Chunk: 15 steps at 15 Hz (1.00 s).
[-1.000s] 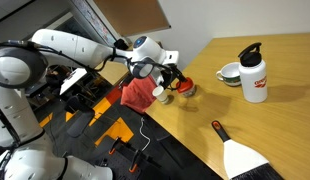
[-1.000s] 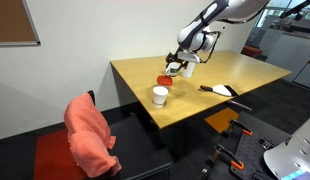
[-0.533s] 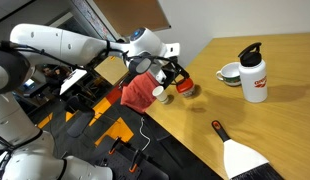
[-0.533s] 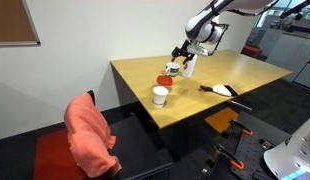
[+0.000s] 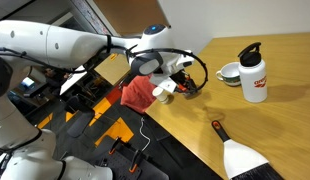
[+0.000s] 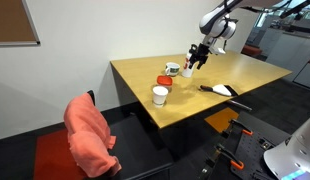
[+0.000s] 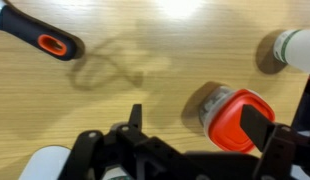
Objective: Move the candies from the white cup to the bowl and close it
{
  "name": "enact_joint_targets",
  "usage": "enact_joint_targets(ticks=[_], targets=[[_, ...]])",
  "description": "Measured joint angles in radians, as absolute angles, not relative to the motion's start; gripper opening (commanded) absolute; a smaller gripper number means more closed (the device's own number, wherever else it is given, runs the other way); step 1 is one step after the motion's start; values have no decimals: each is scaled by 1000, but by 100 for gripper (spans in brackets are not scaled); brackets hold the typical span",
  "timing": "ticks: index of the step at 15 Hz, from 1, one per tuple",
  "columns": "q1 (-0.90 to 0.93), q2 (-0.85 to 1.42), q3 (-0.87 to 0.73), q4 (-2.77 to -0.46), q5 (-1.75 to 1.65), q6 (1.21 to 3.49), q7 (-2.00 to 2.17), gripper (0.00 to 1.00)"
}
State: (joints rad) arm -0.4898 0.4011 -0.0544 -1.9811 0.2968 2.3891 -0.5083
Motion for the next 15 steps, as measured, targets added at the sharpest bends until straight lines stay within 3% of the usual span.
enact_joint_targets(ticks=[5, 12, 15], targets=[[-487, 402, -164, -1980, 45, 2379, -607, 100], [-475, 408, -180, -1980, -16, 2385, -619, 100], [-431, 422, -238, -1989, -195, 2454, -560, 100]])
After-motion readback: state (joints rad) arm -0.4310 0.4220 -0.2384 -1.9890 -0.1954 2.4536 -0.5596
